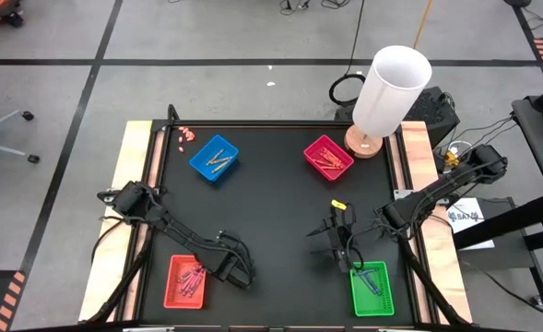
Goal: Sort crayons
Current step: Put the yellow crayon into the blue bin
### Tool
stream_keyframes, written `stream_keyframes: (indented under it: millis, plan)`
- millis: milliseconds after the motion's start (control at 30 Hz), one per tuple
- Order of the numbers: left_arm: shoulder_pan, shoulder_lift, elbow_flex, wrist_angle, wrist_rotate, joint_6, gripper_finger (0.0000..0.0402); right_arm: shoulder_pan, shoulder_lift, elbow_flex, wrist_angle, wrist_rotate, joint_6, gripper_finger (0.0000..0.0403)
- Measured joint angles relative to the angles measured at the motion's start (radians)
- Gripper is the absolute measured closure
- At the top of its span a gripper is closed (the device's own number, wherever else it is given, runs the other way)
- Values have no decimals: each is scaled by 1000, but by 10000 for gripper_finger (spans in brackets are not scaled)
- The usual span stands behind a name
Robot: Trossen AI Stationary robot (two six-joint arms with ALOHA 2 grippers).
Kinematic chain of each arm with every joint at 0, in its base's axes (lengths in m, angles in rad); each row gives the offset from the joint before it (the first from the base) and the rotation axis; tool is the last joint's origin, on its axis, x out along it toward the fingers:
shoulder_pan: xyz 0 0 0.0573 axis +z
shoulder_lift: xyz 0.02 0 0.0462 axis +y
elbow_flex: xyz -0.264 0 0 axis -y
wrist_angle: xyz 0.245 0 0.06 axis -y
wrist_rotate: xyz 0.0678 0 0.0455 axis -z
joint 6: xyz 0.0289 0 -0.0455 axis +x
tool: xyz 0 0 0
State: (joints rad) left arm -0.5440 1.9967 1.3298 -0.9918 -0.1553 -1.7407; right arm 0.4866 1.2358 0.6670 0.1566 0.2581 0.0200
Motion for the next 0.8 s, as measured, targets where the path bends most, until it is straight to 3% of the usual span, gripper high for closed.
stream_keyframes:
  millis: [467, 633, 800]
  plan:
    - [12, 9, 0, 26, -4, 93, 393, 0, 0, 0, 0, 1, 2, 188]
    - [11, 9, -1, 40, -24, 195, 386, 0, 0, 0, 0, 2, 2, 188]
    - [12, 10, -1, 43, -29, 203, 377, 0, 0, 0, 0, 2, 2, 188]
